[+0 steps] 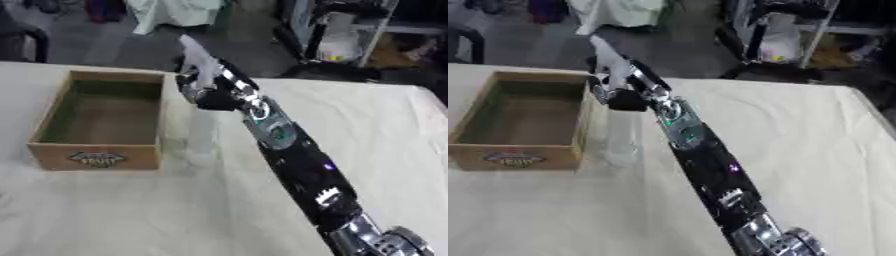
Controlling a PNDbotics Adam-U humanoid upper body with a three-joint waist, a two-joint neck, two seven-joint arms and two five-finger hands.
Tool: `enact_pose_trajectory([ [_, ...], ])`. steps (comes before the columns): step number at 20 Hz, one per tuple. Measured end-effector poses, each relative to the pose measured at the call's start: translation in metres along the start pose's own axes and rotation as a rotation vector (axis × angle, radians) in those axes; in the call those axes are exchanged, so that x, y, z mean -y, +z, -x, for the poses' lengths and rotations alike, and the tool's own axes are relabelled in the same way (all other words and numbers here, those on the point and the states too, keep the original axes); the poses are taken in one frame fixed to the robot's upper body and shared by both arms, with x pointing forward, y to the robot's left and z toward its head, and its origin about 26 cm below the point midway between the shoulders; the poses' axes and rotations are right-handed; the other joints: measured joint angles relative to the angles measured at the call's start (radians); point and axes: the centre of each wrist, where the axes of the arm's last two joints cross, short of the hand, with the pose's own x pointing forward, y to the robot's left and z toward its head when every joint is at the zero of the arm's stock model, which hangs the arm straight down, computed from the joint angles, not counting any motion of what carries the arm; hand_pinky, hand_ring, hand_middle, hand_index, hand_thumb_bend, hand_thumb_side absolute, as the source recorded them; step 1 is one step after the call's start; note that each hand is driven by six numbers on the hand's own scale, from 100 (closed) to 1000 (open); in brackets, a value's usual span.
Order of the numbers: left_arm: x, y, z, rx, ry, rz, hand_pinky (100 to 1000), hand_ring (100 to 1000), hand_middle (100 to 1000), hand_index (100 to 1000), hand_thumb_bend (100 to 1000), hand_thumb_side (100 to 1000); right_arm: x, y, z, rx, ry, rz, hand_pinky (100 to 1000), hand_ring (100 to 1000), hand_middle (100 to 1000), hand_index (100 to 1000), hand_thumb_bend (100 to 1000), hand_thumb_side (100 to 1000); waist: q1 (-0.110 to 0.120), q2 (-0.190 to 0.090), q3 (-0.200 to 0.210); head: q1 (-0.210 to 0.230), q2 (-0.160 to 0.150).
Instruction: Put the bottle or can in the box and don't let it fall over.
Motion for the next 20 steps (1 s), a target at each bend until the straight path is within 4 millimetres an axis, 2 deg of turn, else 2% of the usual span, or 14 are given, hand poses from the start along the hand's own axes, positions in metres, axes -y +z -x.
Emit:
enact_pose_trajectory([
  [3,0.0000,0.0000,0.0000,0.000,0.000,0.000,578,1000,898,865,399,723,0.0003,-0.0007,-0.0009,0.005,-0.002,0.012,727,809,560,687,100,212,0.000,0.000,0.000,0.000,0.000],
  [7,0.0000,0.0000,0.0000,0.000,0.000,0.000,578,1000,898,865,399,723,0.0012,-0.0002,-0.0007,0.002,-0.003,0.027,718,784,507,635,100,229,0.000,0.000,0.000,0.000,0.000],
  [11,0.0000,0.0000,0.0000,0.000,0.000,0.000,579,1000,898,865,397,724,0.0042,0.0011,-0.0003,-0.006,-0.005,0.049,687,704,403,590,100,265,0.000,0.000,0.000,0.000,0.000],
  [14,-0.0001,0.0000,0.0000,0.000,0.000,0.000,579,1000,898,865,399,723,0.0056,0.0013,-0.0008,-0.010,-0.005,0.064,648,630,348,571,100,226,0.000,0.000,0.000,0.000,0.000],
  [17,-0.0001,0.0000,0.0000,0.000,0.000,0.000,579,1000,898,865,400,723,0.0072,0.0017,-0.0012,-0.019,-0.005,0.078,636,615,333,553,100,134,0.000,0.000,0.000,0.000,0.000],
  [20,-0.0001,0.0000,0.0000,0.000,0.001,0.000,579,1000,898,865,400,723,0.0091,0.0016,-0.0023,-0.028,-0.004,0.106,635,609,328,547,100,128,0.000,0.000,0.000,0.000,0.000],
])
